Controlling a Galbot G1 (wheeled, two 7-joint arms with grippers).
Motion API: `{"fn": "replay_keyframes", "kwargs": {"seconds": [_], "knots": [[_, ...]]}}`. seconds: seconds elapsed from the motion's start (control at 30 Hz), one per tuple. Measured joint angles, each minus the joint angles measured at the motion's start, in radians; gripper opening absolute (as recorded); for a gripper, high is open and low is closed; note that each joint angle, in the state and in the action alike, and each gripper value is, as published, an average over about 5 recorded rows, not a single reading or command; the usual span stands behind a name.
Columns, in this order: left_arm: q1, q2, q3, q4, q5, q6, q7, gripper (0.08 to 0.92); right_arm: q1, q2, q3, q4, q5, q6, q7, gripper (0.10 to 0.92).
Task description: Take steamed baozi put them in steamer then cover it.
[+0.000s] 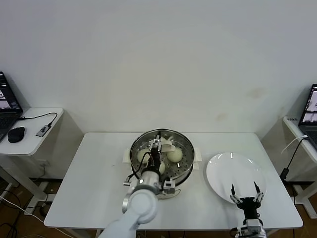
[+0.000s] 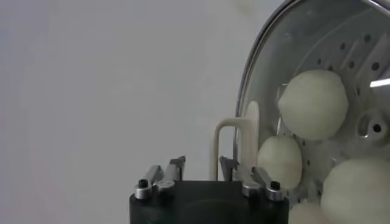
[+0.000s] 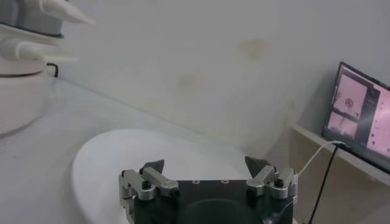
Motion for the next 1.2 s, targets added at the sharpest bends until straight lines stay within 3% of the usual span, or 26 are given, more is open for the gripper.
{"fn": "replay_keyframes", "kwargs": {"seconds": [0.13, 0.23, 0.37, 0.53, 0.83, 1.2], "knots": [[0.056, 0.033, -0.018, -0.073, -0.026, -0.02, -0.017, 0.776, -0.005, 0.002, -0.002, 0.001, -0.005, 0.0, 0.0, 0.823], [0.108, 0.06, -0.042, -0.141, -0.058, -0.044, -0.038, 0.815, -0.01, 0.004, -0.007, 0.003, -0.006, 0.001, 0.002, 0.823], [0.203, 0.097, -0.099, -0.24, -0.138, -0.086, -0.092, 0.822, -0.019, -0.001, -0.012, 0.013, 0.001, 0.008, 0.003, 0.823], [0.37, 0.122, -0.229, -0.322, -0.349, -0.206, -0.222, 0.823, -0.039, -0.019, -0.027, 0.031, 0.035, 0.026, -0.001, 0.823], [0.671, 0.122, -0.472, -0.349, -0.934, -0.498, -0.403, 0.823, -0.098, -0.088, -0.073, 0.072, 0.152, 0.049, -0.019, 0.823], [0.86, 0.096, -0.591, -0.27, -1.414, -0.67, -0.478, 0.823, -0.213, -0.185, -0.125, 0.13, 0.3, 0.052, -0.059, 0.823]]}}
